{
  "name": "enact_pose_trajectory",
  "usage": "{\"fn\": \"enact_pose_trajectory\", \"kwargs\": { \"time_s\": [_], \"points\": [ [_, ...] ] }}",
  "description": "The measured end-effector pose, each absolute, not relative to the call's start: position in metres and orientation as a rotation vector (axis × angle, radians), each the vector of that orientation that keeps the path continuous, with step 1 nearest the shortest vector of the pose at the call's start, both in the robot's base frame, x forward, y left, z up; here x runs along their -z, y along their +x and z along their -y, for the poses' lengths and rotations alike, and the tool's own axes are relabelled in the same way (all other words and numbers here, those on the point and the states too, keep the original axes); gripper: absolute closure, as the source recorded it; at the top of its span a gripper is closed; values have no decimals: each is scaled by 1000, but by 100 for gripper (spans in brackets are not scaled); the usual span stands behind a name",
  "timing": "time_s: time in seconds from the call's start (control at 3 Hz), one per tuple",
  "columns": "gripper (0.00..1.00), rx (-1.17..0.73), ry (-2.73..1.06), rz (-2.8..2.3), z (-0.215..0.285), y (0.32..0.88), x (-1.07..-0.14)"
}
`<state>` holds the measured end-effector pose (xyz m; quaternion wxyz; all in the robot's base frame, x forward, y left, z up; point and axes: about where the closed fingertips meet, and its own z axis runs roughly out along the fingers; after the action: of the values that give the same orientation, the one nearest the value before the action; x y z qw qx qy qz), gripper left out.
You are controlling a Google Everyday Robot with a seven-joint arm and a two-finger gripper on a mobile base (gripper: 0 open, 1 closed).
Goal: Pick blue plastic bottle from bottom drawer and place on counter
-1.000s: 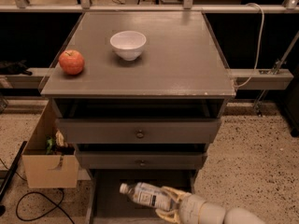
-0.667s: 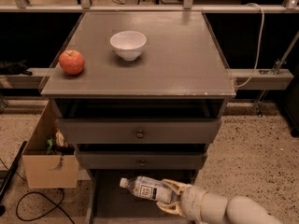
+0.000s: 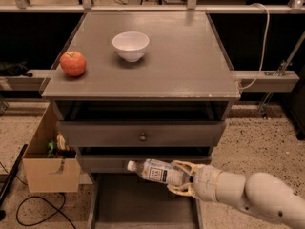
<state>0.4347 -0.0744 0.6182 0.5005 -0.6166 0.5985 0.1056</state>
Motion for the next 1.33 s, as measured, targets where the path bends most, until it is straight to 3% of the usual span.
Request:
{"fn": "enact_pose_trajectory", "kwargs": {
  "time_s": [1.33],
  "points": [
    [100,-191,-1514,-1373,98,446,-776]
  ]
}}
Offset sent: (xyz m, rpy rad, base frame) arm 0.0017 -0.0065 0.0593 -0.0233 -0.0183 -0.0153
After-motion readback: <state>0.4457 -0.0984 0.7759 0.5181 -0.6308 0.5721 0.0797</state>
